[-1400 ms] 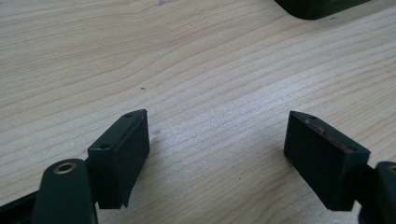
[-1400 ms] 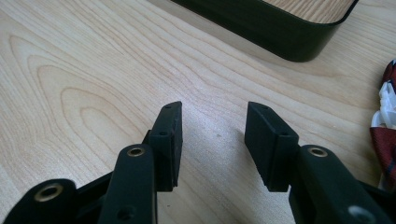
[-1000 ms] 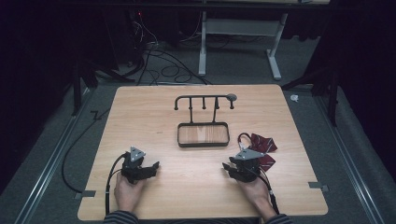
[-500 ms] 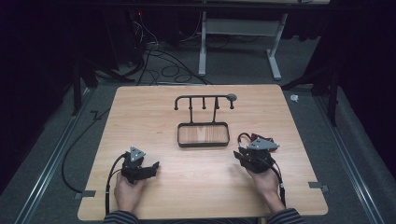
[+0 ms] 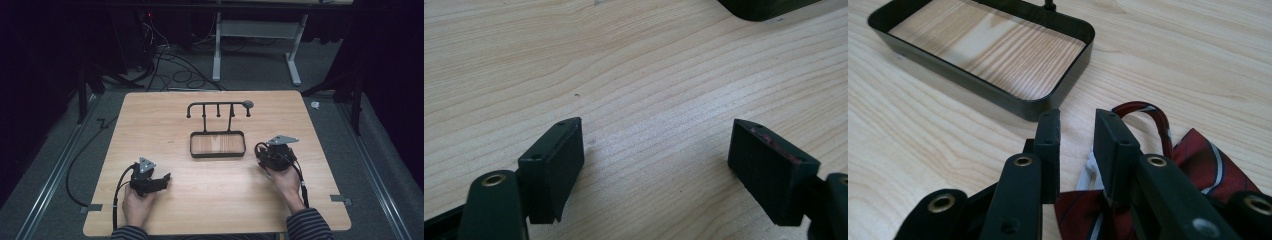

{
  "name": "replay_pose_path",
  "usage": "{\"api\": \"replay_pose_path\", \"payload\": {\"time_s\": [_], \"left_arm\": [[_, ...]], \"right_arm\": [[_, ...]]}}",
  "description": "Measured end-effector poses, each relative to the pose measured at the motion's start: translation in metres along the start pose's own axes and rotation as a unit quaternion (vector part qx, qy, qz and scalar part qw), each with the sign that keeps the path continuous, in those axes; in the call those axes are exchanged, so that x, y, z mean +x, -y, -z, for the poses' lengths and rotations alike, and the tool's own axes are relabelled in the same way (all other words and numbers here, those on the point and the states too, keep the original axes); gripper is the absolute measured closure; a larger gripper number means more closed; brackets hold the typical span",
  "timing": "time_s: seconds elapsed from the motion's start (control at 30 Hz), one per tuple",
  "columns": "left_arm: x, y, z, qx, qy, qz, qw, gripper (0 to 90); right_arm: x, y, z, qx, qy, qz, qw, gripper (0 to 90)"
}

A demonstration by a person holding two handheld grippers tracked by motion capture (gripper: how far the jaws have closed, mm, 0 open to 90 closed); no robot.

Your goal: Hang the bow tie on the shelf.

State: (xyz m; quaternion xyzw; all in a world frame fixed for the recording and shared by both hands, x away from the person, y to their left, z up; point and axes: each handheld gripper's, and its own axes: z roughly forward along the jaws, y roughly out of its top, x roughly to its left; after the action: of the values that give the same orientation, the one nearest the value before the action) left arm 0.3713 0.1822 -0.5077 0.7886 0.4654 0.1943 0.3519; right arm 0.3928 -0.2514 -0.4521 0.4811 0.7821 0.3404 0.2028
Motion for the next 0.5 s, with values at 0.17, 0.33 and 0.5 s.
{"api": "replay_pose_path", "payload": {"time_s": [0.17,0.33,0.5], "left_arm": [[0.0,0.0,0.0,0.0,0.0,0.0,1.0,22.9],[0.0,0.0,0.0,0.0,0.0,0.0,1.0,22.9],[0.0,0.0,0.0,0.0,0.0,0.0,1.0,22.9]], "right_arm": [[-0.004,-0.005,-0.012,0.014,0.006,-0.001,0.9999,74.5],[-0.007,-0.008,-0.024,0.032,0.011,-0.006,0.9994,75.1],[-0.009,-0.011,-0.034,0.042,0.023,-0.008,0.9988,75.1]]}}
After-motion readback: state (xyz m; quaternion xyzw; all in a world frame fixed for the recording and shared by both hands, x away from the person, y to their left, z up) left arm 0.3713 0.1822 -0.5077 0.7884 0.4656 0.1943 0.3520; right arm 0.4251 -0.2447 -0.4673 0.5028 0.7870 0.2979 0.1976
